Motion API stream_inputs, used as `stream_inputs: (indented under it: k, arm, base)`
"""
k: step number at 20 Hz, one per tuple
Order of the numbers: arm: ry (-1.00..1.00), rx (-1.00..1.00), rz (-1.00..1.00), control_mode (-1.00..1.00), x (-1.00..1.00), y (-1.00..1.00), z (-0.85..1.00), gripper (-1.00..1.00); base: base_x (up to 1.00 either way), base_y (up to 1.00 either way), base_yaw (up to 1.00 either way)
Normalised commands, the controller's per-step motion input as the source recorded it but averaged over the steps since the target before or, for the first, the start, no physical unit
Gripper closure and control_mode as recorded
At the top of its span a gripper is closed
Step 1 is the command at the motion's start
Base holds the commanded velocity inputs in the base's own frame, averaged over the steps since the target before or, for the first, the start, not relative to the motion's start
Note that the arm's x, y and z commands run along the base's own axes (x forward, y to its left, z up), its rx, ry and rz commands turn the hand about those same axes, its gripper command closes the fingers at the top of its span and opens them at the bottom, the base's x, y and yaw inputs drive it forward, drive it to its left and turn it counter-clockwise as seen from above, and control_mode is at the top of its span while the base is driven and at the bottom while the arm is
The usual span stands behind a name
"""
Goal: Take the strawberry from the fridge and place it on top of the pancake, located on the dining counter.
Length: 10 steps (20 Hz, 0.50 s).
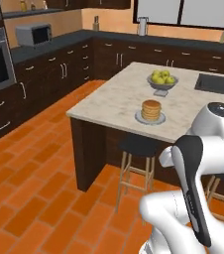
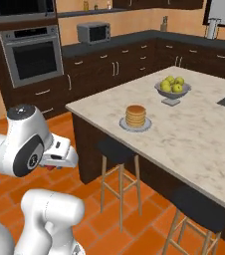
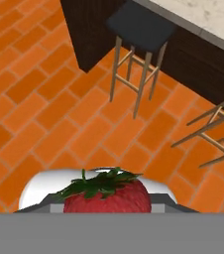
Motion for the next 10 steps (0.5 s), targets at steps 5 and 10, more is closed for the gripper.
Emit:
stream_inputs:
  k: [5, 10]
  arm:
    - [0.00, 0.00, 0.00, 1.00, 0.00, 0.00, 0.00, 1.00]
    - [0.00, 0.00, 0.00, 1.00, 0.00, 0.00, 0.00, 1.00]
  base:
    - [0.41, 0.41, -0.27]
    - [0.43, 0.62, -0.59]
